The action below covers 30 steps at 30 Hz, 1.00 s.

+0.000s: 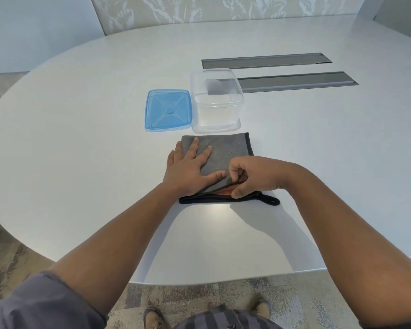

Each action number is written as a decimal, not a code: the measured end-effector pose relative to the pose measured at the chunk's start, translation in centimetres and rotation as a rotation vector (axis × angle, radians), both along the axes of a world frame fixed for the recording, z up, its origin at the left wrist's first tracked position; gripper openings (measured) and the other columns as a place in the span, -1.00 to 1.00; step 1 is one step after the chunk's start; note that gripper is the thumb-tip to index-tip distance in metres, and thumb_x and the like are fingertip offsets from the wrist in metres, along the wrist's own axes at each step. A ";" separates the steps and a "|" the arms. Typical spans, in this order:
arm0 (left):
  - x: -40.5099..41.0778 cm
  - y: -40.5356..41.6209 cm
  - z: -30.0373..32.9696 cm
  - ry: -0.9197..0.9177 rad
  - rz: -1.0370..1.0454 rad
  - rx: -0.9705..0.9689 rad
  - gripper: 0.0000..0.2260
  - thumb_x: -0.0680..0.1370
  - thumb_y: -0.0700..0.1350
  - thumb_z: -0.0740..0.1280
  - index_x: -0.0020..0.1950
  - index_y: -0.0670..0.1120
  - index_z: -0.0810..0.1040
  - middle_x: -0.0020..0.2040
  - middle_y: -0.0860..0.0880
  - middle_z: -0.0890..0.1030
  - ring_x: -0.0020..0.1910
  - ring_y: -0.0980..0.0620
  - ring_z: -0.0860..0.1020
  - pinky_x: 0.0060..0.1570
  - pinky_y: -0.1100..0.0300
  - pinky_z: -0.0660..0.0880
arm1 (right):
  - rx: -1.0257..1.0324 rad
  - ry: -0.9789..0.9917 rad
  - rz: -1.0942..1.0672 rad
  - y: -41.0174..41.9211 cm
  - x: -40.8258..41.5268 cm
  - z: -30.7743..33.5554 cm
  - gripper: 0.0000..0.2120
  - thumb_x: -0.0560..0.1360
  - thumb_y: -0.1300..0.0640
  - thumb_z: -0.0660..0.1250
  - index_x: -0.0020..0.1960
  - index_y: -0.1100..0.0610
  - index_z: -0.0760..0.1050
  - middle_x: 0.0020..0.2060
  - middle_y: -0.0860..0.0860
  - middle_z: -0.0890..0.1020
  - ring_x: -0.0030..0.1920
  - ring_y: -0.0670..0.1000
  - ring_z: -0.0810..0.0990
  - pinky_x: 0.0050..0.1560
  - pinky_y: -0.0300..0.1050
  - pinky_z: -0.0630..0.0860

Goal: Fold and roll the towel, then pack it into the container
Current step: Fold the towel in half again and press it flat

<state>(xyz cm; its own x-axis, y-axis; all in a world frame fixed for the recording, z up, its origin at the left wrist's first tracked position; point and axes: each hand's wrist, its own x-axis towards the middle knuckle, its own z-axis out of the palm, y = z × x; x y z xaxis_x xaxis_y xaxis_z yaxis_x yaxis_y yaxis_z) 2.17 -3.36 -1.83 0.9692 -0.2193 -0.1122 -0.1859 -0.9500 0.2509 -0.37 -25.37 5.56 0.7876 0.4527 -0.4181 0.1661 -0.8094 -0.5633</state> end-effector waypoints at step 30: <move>-0.2 0.1 -0.6 -0.050 0.074 -0.050 -0.42 0.65 0.32 -0.07 0.66 0.22 -0.02 0.68 -0.13 -0.22 0.65 -0.21 -0.06 0.58 -0.09 -0.08 | -0.369 -0.446 -0.355 4.0 3.2 -7.0 -0.10 0.55 -0.48 -0.21 0.69 0.09 -0.09 0.69 0.09 -0.09 0.67 0.12 -0.20 0.62 0.18 -0.13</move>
